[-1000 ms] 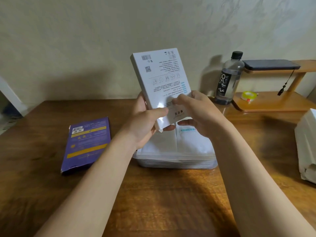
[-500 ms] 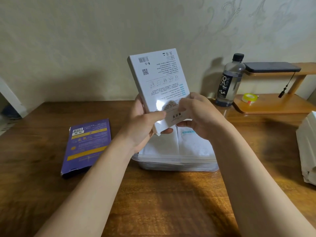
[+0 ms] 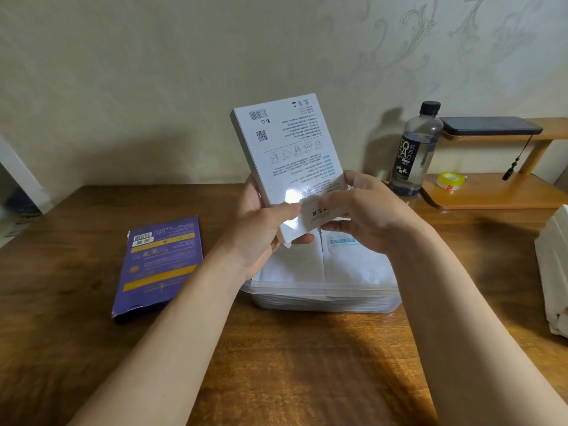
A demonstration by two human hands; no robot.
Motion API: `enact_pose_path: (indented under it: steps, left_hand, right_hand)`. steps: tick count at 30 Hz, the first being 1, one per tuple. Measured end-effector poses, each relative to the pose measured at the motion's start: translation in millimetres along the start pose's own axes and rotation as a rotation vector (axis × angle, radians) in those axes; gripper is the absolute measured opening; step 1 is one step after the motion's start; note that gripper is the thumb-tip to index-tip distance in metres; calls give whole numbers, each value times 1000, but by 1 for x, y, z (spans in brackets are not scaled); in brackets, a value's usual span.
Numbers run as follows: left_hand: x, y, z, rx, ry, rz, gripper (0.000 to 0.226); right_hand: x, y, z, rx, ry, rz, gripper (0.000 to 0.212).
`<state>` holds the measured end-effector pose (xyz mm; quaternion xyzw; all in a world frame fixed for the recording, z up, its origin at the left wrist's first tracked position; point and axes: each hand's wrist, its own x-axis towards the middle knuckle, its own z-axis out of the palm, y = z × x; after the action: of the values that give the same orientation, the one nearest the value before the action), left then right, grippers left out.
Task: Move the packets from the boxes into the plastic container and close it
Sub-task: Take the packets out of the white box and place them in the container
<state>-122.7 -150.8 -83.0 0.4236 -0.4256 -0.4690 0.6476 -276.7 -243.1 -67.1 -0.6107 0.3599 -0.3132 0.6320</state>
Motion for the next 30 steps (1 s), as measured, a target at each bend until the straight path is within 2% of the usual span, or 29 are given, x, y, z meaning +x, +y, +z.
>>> enact_pose_path:
  steps: [2, 4, 6, 9, 11, 21, 30]
  left_hand:
    - [0, 0, 2, -4, 24, 12, 59]
    - [1, 0, 3, -20, 62, 12, 57]
    - [1, 1, 3, -49, 85, 0, 54]
    - [2, 2, 1, -81, 122, -24, 49]
    - [2, 2, 1, -97, 129, -34, 48]
    - [0, 6, 1, -122, 138, -69, 45]
    - [-1, 7, 2, -109, 144, -86, 42]
  right_hand:
    - [1, 0, 0, -121, 115, -32, 47]
    - [1, -2, -1, -409, 303, -208, 57]
    - [-3, -4, 1, -594, 352, -425, 46]
    - [-7, -3, 4, -669, 239, -572, 32]
    - [-5, 0, 8, -737, 216, -609, 26]
    - [2, 7, 13, -768, 262, -707, 11]
    - [4, 11, 18, -836, 258, -670, 6]
